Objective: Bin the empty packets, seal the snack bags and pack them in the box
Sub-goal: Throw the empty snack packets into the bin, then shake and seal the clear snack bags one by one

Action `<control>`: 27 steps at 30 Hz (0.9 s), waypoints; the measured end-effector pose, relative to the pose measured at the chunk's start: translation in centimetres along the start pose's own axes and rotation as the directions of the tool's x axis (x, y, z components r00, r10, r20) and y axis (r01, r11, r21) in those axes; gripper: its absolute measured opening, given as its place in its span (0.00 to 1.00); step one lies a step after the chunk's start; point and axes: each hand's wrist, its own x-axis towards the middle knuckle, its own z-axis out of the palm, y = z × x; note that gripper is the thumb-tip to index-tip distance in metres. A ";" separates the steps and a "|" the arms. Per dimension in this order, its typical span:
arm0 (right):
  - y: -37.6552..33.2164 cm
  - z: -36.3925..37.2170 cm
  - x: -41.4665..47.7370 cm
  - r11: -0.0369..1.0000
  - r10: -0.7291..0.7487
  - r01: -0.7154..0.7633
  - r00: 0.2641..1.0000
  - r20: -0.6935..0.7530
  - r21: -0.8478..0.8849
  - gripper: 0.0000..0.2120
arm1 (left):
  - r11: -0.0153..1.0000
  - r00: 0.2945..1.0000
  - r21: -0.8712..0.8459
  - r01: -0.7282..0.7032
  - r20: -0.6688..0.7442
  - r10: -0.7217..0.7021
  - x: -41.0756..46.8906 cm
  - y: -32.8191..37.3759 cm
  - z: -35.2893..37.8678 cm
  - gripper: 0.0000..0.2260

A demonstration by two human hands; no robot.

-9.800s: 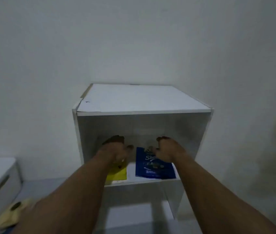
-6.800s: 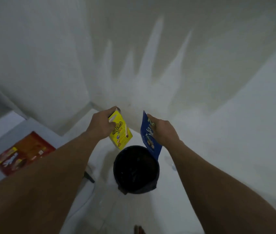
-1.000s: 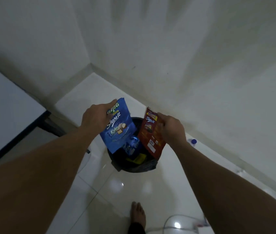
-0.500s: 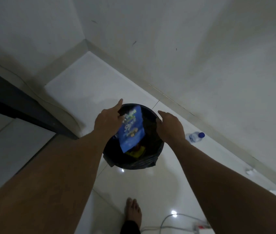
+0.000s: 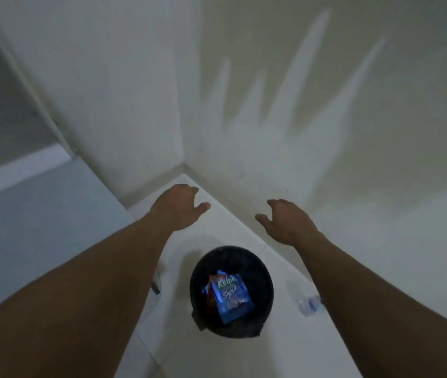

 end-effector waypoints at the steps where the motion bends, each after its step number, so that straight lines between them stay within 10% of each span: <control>1: -1.5 -2.3 -0.5 1.000 -0.022 0.021 1.000 -0.009 -0.014 0.30 | 1.000 0.999 -0.002 0.008 -0.033 -0.008 -1.0 -0.3 -2.8 0.33; 14: -26.4 -21.9 -9.6 0.951 -0.301 0.282 0.939 -0.168 -0.127 0.33 | 0.974 0.927 0.030 0.224 -0.314 -0.204 -21.7 -12.4 -27.8 0.35; 27: -55.4 -20.6 -17.0 0.732 -0.679 0.665 0.729 -0.085 -0.149 0.33 | 0.801 0.700 -0.108 0.588 -0.428 -0.572 -44.0 -30.3 -35.5 0.36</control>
